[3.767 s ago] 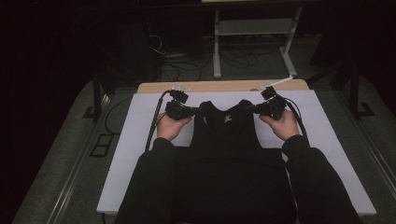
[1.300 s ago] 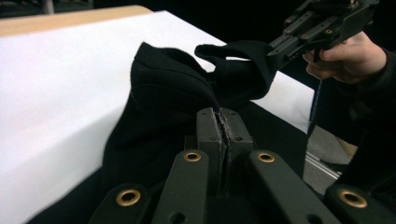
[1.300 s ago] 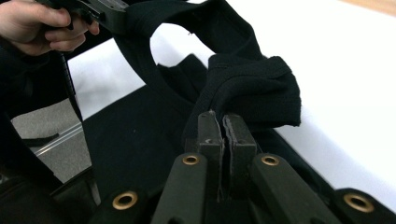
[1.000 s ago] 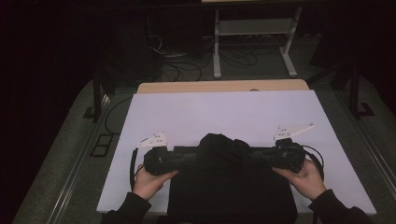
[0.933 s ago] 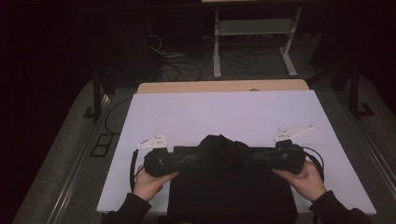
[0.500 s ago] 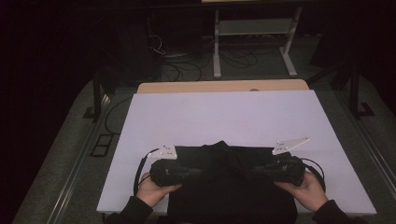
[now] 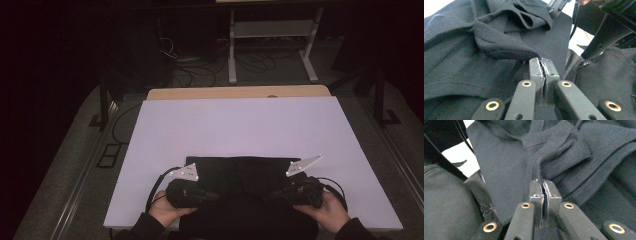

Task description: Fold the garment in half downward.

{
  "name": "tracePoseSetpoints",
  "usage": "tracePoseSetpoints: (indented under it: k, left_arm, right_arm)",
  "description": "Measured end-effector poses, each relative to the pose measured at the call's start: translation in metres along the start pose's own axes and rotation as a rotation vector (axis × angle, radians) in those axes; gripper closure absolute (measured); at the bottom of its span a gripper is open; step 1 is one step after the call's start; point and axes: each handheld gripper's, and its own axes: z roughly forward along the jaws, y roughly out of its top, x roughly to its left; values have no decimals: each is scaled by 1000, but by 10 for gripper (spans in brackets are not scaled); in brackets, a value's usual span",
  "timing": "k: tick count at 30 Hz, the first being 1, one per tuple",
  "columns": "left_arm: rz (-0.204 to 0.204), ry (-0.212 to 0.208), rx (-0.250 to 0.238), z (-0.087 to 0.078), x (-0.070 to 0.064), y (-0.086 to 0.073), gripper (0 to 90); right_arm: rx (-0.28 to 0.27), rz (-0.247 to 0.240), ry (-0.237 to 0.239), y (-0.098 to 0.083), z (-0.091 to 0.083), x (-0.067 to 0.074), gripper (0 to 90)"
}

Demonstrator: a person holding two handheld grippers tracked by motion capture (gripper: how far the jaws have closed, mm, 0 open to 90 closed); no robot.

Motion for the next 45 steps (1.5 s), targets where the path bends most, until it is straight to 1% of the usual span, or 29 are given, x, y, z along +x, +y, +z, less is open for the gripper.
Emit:
tracePoseSetpoints:
  k: [3,4,5,6,7,8,11,17,20,21,23,25,26,27,28,29,34,35,40,44,45]
  left_arm:
    - [3,-10,34,4,0,-2,870]
    - [2,-12,42,5,-1,-2,870]
    - [9,-15,54,6,0,-2,869]
    - [4,-19,59,7,-1,-3,869]
    - [11,-22,69,8,-1,-3,869]
    - [3,-26,75,9,-1,-3,868]
    - [8,-33,105,13,-1,-5,868]
    - [-1,-37,120,14,0,-6,862]
    - [-7,-31,115,13,1,-6,846]
    - [-9,-26,106,13,1,-6,833]
    - [-10,-25,91,11,1,-6,795]
    - [3,-18,86,10,1,-7,735]
    - [9,-17,87,10,1,-7,700]
    - [11,-15,86,10,1,-7,687]
    - [15,-10,82,10,0,-7,659]
    - [17,-4,82,9,0,-7,632]
    - [14,-1,63,5,0,-6,574]
    - [13,2,57,4,0,-6,557]
    - [13,20,26,-1,1,-6,507]
    - [18,34,12,-4,1,-5,480]
    - [13,33,5,-5,1,-5,466]
  right_arm:
    - [20,6,7,-2,2,0,849]
    - [24,1,7,-3,3,0,848]
    - [27,5,8,-3,4,1,848]
    - [30,6,11,-4,4,1,848]
    - [33,8,12,-5,4,1,847]
    - [34,8,10,-5,5,1,847]
    - [45,18,17,-6,6,2,846]
    - [51,20,19,-7,7,2,842]
    - [57,20,18,-7,8,2,823]
    - [56,22,18,-7,8,2,805]
    - [46,14,18,-7,7,3,776]
    - [39,23,19,-7,6,4,749]
    - [37,21,19,-7,5,4,738]
    - [32,13,14,-7,4,4,721]
    - [30,13,16,-7,4,5,712]
    - [24,11,9,-7,3,5,704]
    - [5,11,-2,-7,-1,6,659]
    - [1,6,-5,-7,-3,5,650]
    - [-20,14,-14,-7,-8,5,607]
    - [-35,-10,-23,-7,-11,5,559]
    - [-40,-15,-27,-7,-11,5,544]
